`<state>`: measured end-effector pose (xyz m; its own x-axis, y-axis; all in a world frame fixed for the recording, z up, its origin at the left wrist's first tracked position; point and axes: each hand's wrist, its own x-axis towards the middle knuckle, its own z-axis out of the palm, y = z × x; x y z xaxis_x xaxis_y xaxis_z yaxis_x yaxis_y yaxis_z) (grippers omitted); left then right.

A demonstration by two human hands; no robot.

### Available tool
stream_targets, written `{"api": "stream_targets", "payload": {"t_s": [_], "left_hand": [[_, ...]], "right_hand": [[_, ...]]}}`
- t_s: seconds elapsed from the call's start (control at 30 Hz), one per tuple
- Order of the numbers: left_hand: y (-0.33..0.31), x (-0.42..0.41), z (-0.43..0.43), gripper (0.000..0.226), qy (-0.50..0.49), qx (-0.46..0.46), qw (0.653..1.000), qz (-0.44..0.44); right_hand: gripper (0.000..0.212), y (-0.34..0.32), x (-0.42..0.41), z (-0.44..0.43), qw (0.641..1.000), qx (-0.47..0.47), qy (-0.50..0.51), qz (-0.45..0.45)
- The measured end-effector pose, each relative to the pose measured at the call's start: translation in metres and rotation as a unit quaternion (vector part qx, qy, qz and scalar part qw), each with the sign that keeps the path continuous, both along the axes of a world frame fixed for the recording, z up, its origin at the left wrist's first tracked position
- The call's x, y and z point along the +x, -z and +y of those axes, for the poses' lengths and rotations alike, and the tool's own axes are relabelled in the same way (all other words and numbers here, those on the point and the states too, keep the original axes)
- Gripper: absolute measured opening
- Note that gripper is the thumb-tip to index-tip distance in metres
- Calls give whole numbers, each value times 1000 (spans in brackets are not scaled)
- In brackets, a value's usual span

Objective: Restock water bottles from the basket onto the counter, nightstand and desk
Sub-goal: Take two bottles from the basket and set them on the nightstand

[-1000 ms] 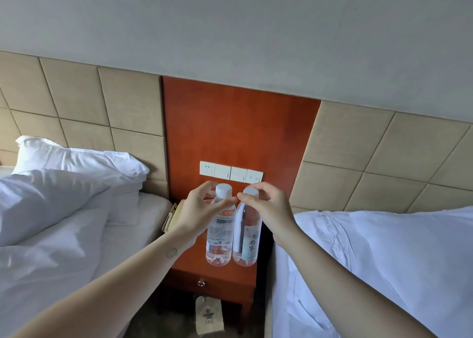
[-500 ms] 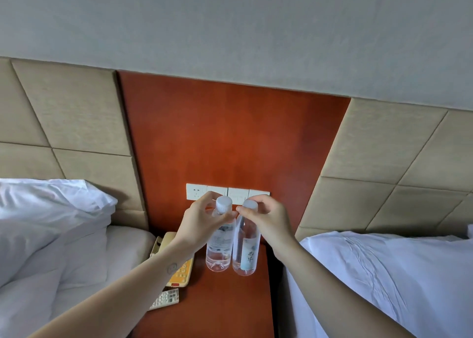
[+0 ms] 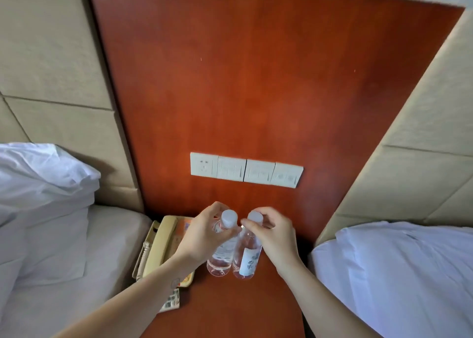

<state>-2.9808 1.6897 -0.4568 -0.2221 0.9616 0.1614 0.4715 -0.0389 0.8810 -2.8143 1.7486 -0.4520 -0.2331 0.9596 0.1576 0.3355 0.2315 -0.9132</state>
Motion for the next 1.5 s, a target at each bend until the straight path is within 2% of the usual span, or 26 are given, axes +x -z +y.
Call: {"api": "stream_targets", "payload": {"t_s": [0.3,0.6,0.7,0.8,0.87,0.97,1.03,1.1,1.23,1.5], "left_hand": [[125,8,17,31,-21,20,999,30],[186,4,57,31,-49,51,994,80],[190,5,64,28,-64,74,994,47],[190,11,65,25,-80,47,994,50],[182,11,67,26,-92,36,990,102],[170,11,67,42,-112,-12,976,185],[163,13,64,56,-136,-63,955,257],[157,14,63,58,-148,-95,928,329],[144,11,69,52,-105,-114,899,409],[114,1,91,29,-5,-149,897,415]], "right_hand": [[19,108,3,14,996,27,-3,-80],[26,170,-6,57,993,95,32,-62],[30,176,-9,67,992,120,22,-45],[34,180,-6,69,994,102,-15,-41],[33,176,-4,75,993,94,-49,-50],[34,172,-1,84,991,72,-95,-66],[28,172,3,85,987,55,-132,-75],[22,174,8,87,982,32,-167,-79],[24,174,13,97,973,17,-205,-105],[20,172,4,114,975,12,-201,-98]]}}
